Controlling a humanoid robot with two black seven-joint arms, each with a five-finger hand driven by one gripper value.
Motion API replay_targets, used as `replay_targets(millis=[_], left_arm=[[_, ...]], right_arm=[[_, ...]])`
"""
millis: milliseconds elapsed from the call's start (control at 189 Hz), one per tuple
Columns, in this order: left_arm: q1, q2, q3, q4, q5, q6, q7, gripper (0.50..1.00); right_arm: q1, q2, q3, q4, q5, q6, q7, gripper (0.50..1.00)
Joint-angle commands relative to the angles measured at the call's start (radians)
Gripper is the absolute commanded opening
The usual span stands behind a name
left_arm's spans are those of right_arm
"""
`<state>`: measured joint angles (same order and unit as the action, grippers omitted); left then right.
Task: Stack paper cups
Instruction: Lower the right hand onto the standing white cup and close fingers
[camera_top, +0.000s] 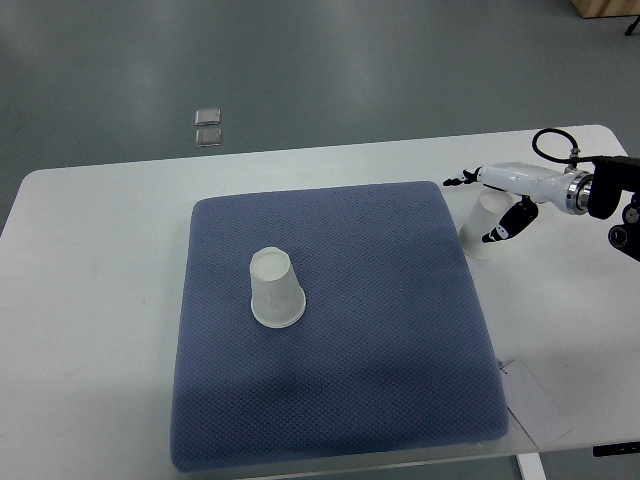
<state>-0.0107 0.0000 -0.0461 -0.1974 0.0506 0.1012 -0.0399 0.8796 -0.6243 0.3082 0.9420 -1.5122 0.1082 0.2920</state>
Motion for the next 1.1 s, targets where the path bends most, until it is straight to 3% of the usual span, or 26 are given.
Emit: replay_targets(millis=[0, 424, 678, 980, 1097], left_arm=[[0.0, 0.0, 0.0, 0.001, 0.0, 0.0, 0.0, 1.0], [0.0, 0.0, 0.0, 0.0, 0.0, 0.0, 0.0, 1.0], [0.0, 0.0, 0.0, 0.0, 0.0, 0.0, 0.0, 1.0], [0.0, 0.0, 0.0, 0.001, 0.0, 0.0, 0.0, 1.0], [0.0, 0.0, 0.0, 0.0, 0.0, 0.0, 0.0, 1.0]], right_arm=[[0.001, 0.003, -0.009, -0.012, -0.016, -0.012, -0.001, 0.913], [-0.001, 0.029, -0.017, -0.075, -0.056, -0.032, -0.005, 0.901], [-0.001, 0.055, -0.021, -0.124, -0.071, -0.044, -0.005, 0.856], [0.001, 0.074, -0.032, -0.152, -0.071, -0.074, -0.002, 0.754], [0.001, 0.074, -0.032, -0.154, -0.071, -0.074, -0.001, 0.664]])
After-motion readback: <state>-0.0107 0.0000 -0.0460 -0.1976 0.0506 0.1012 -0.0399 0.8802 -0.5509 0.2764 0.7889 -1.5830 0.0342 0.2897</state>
